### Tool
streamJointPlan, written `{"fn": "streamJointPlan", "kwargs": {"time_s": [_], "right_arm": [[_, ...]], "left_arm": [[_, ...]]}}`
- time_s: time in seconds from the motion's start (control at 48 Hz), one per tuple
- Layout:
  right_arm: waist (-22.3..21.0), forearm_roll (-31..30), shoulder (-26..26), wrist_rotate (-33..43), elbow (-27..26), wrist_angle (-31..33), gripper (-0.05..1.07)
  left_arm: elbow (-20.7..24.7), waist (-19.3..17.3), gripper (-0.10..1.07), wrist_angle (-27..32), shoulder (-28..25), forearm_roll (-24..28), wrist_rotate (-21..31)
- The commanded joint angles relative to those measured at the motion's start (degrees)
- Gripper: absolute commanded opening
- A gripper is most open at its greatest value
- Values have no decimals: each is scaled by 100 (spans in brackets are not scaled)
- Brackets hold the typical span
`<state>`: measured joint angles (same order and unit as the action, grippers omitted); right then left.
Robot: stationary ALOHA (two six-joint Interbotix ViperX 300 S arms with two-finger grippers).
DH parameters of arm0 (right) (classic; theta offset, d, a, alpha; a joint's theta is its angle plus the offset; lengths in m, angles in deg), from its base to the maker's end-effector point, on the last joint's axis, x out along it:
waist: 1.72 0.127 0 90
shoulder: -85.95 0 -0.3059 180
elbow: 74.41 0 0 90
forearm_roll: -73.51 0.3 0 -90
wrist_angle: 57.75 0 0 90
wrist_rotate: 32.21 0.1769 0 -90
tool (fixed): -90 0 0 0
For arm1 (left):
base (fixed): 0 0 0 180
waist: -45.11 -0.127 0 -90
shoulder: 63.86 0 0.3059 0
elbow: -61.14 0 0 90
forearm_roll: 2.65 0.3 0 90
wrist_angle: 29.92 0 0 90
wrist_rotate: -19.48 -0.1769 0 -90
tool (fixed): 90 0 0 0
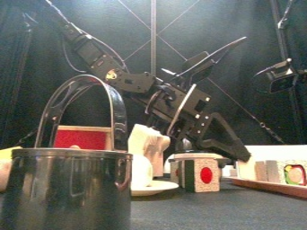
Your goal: Cut sushi roll
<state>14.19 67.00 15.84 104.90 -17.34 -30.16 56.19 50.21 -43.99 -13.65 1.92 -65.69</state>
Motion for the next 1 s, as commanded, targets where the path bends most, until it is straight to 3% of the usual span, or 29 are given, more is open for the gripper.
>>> {"fn": "streamJointPlan", "kwargs": {"time_s": [0.0,0.333,0.979], "right_arm": [[0,114,-35,62,105,53,37],[176,229,-35,62,97,18,37],[-105,-79,-185,53,158,62,37]], "left_arm": [[-53,185,32,141,70,9,0],[-53,334,32,211,79,18,-9],[132,229,32,211,-88,-53,-9]]}}
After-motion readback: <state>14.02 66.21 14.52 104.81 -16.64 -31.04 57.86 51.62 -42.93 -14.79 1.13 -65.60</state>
